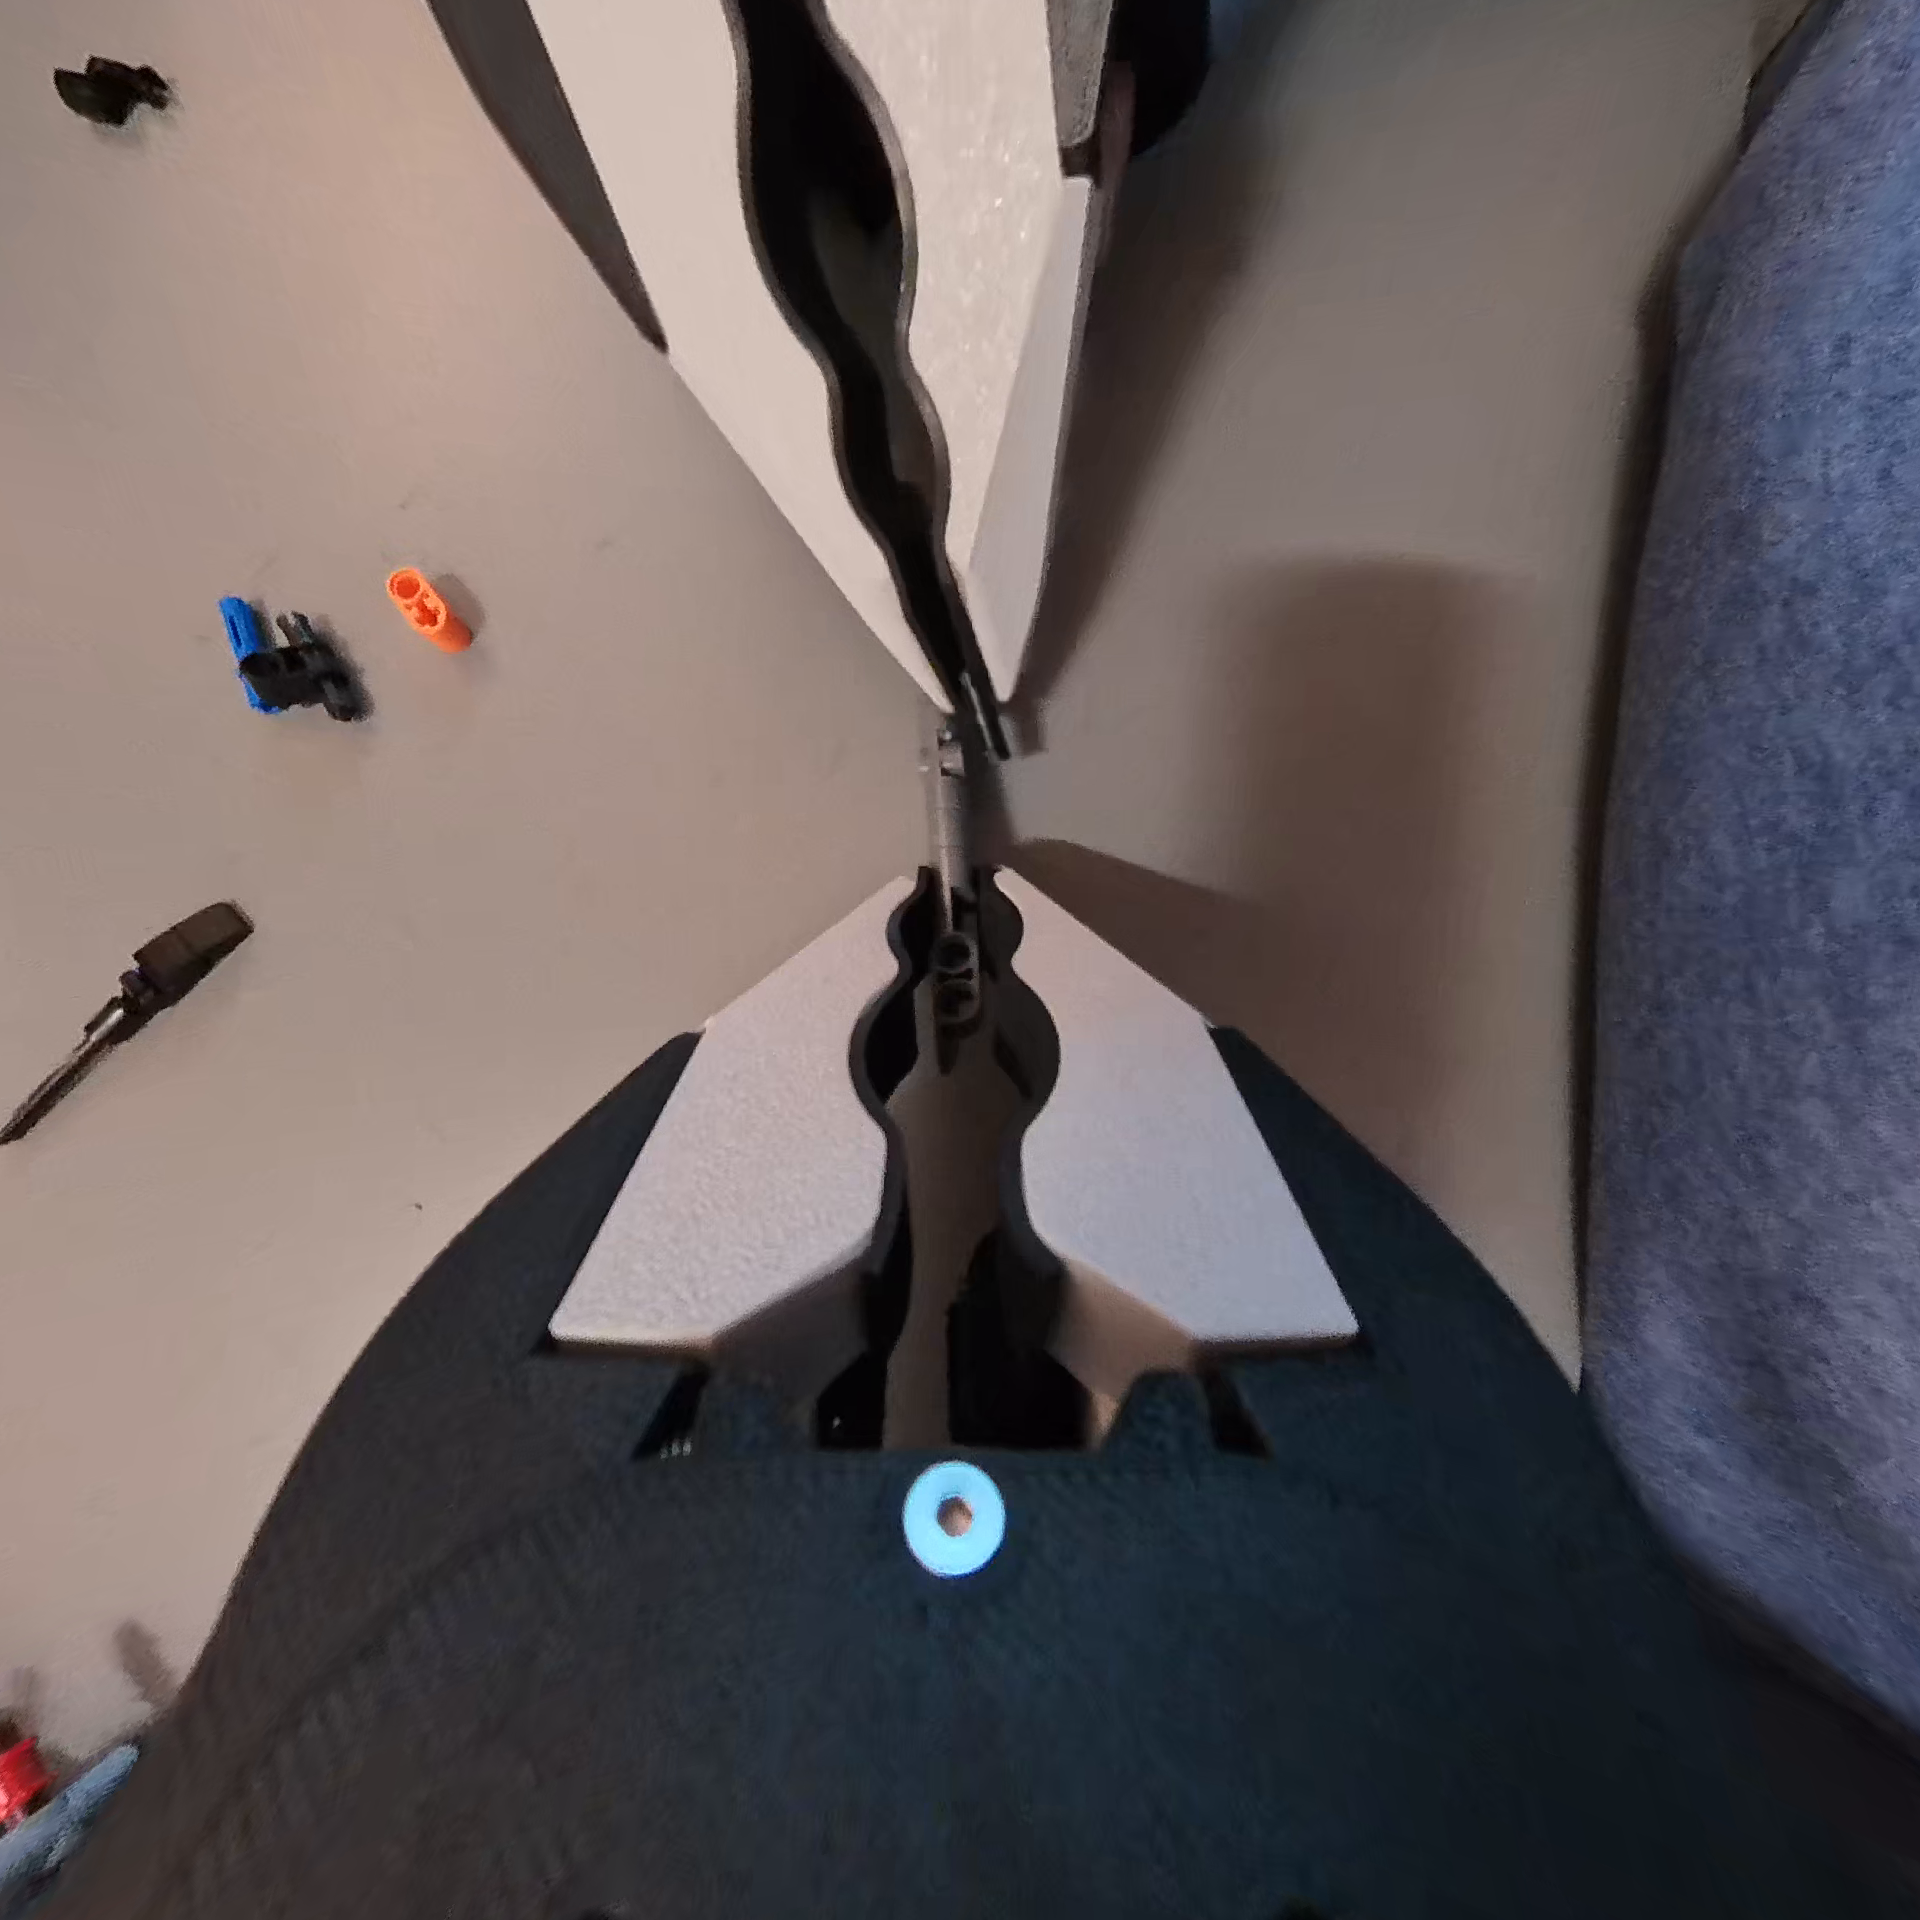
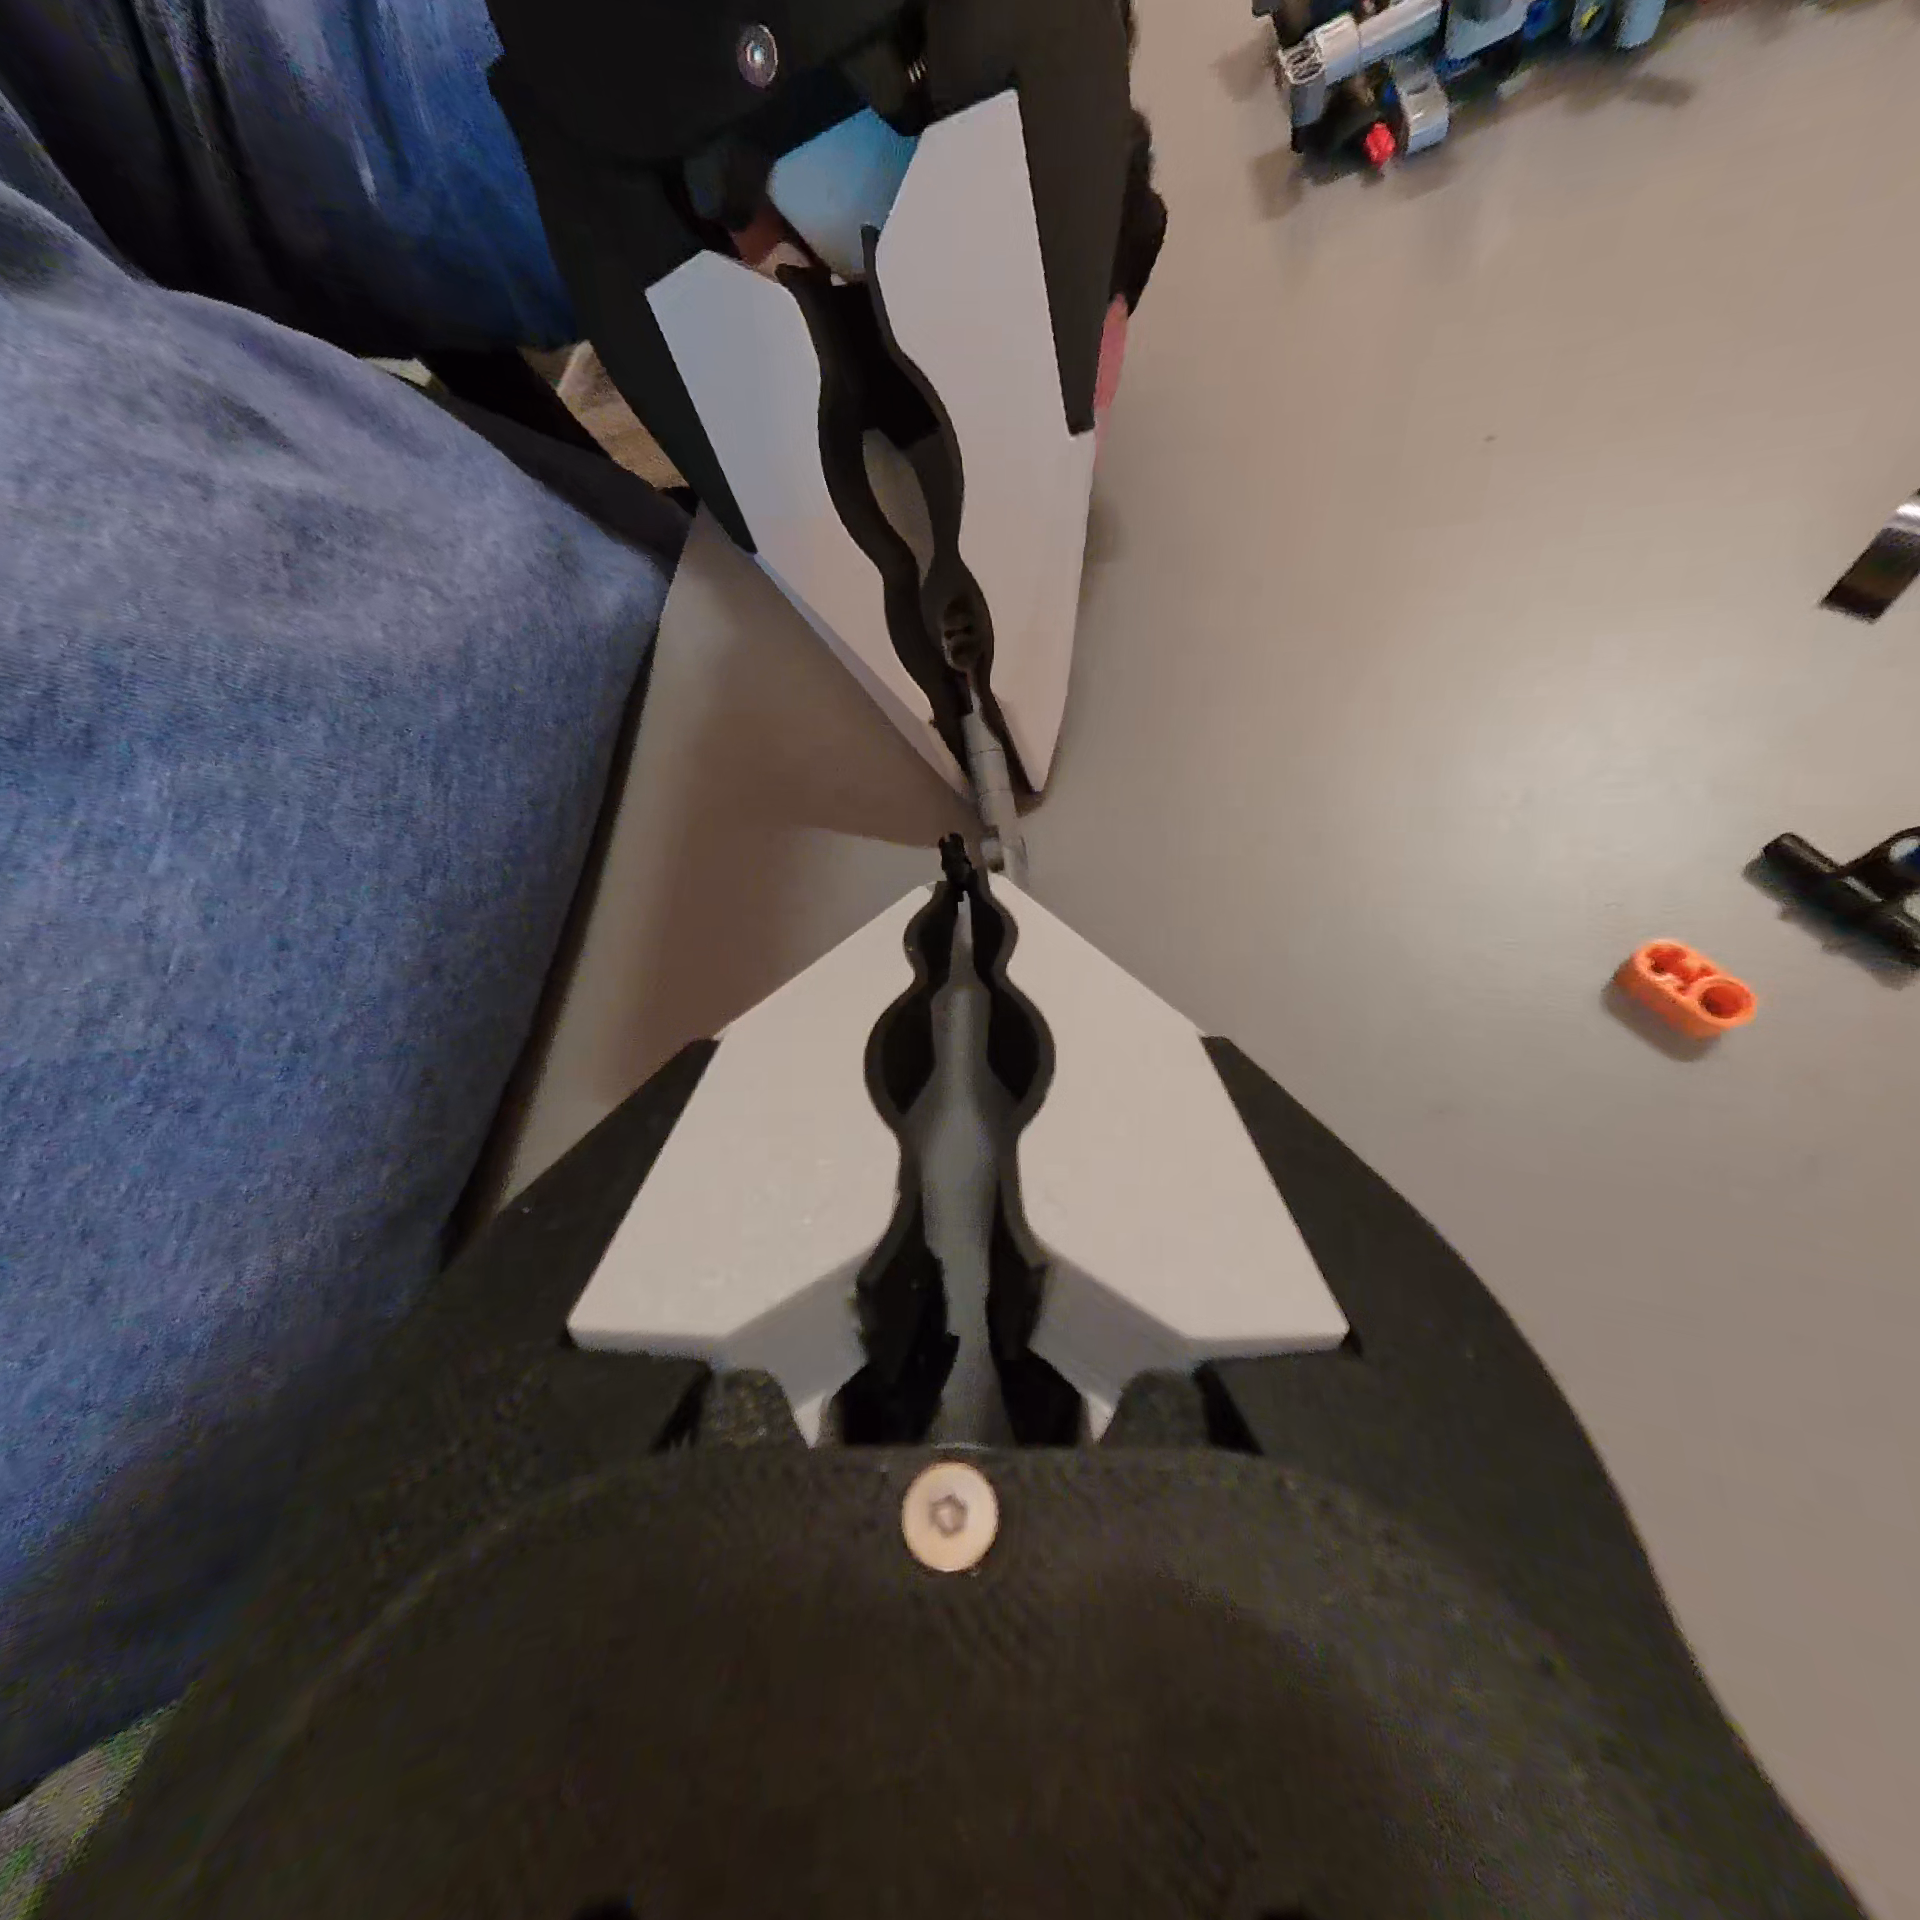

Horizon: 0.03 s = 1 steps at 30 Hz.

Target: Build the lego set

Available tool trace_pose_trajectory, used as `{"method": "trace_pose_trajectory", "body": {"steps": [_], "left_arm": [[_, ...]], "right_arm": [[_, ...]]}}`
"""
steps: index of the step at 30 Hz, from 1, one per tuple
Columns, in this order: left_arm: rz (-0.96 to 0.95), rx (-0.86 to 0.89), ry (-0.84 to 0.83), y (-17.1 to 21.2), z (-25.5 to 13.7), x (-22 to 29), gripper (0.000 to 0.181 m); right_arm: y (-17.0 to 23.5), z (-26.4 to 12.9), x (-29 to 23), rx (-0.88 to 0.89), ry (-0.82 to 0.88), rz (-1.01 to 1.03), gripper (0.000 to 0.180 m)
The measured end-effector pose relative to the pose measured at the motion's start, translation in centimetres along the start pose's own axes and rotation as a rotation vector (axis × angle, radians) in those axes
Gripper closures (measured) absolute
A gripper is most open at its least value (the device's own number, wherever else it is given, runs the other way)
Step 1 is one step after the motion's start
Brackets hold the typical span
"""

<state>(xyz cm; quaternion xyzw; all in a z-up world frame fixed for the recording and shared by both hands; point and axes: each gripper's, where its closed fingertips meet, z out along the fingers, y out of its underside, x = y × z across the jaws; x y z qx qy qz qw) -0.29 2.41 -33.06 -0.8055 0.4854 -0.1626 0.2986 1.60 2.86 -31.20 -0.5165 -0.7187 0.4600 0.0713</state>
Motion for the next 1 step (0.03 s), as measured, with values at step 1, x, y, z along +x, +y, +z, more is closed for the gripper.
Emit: {"method": "trace_pose_trajectory", "body": {"steps": [1], "left_arm": [[0.005,0.002,0.002,-0.07,-0.02,0.01,0.175]], "right_arm": [[0.11,0.08,-0.05,-0.008,-0.009,0.004,0.179]]}}
